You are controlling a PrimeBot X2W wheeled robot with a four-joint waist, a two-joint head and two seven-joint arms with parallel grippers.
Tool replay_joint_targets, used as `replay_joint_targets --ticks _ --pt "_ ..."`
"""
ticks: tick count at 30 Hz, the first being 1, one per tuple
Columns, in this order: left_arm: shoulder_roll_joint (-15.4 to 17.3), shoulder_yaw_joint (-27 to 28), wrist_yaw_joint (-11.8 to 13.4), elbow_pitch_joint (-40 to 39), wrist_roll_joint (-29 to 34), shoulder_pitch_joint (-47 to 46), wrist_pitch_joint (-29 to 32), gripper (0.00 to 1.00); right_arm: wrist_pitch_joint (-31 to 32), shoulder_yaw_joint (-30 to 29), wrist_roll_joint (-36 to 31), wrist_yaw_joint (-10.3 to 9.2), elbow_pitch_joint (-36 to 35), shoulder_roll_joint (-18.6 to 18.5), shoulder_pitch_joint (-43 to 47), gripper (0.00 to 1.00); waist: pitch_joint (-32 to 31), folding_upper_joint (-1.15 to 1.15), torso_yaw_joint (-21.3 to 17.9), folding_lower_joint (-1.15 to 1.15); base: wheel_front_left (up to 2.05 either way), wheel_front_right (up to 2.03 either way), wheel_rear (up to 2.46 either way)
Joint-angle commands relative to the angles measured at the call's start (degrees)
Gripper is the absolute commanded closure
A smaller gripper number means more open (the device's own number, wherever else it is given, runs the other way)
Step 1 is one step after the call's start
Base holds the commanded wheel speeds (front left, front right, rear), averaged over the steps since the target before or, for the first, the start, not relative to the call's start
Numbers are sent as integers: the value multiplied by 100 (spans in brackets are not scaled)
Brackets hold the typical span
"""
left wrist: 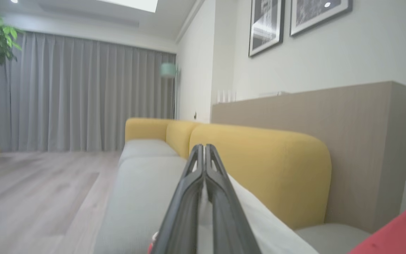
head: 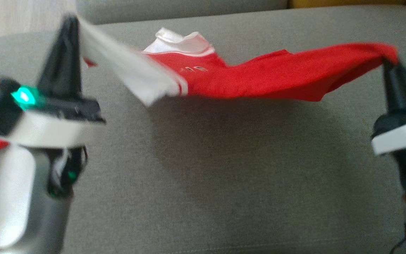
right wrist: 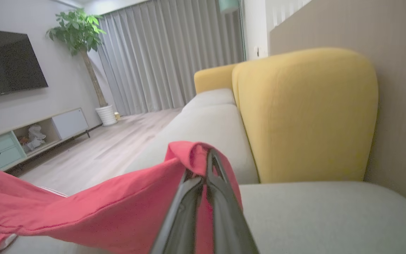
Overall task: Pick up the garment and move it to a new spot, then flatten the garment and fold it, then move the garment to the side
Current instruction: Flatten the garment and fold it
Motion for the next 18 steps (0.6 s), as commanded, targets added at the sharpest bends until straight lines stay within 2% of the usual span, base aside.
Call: replay_joint_targets --ticks 1,8,18 --pt "211 267 32 -313 57 -548 88 100 75 24 45 43 -361 -104 -424 100 -97 0 -7 0 0 0 0" --pt "232 326 46 -427 -31 -1567 471 100 410 -254 13 43 -784 -81 -1189 100 -330 0 -20 0 0 0 0" --pt "123 203 -35 174 -134 -2173 511 100 531 -365 48 43 -529 76 -1590 100 -454 0 3 0 0 0 0"
